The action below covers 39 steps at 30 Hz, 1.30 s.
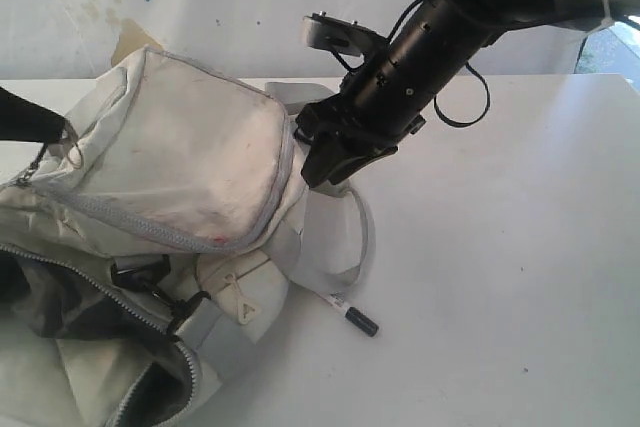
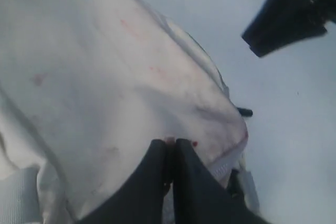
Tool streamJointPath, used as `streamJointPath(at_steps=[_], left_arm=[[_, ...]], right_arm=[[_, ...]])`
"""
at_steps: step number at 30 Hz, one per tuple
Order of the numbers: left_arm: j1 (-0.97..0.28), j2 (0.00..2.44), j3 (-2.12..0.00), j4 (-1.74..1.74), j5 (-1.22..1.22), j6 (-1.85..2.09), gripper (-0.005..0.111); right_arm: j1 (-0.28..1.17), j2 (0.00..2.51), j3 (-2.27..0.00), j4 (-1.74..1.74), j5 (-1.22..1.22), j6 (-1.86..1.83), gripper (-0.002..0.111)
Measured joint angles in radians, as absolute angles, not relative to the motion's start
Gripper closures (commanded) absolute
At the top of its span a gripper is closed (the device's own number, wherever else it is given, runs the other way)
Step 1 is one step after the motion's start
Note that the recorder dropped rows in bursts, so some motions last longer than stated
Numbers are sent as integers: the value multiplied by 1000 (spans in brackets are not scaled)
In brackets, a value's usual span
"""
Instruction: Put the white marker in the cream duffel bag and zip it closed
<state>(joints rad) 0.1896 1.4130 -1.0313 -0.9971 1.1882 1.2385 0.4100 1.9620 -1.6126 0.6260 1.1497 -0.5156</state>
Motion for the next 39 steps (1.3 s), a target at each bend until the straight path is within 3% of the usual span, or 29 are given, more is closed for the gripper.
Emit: streamJointPath(at_steps=[4, 11, 14, 18, 22, 25, 39], left_arm=[[119, 1413, -1031, -918, 1193, 1320, 99], [90, 1413, -1031, -867, 1193, 1336, 50], [91, 1413, -1031, -864, 1195, 1338, 40], [91, 1413, -1031, -866, 1184, 1298, 40], [89, 1413, -1031, -732, 1029, 830, 40], [89, 1413, -1031, -442, 978, 362, 40], [89, 1558, -955, -637, 871, 423, 40]], right_arm=[[410, 1962, -1613, 626, 1150, -534, 76], [410, 1962, -1613, 626, 1141, -603, 76], [410, 1962, -1613, 632, 1141, -634, 76], [410, 1962, -1613, 692, 1141, -685, 76], [410, 1962, -1613, 816, 1176, -800, 76], [429, 1962, -1613, 849, 1192, -866, 76], [498, 1962, -1613, 854, 1194, -882, 76]])
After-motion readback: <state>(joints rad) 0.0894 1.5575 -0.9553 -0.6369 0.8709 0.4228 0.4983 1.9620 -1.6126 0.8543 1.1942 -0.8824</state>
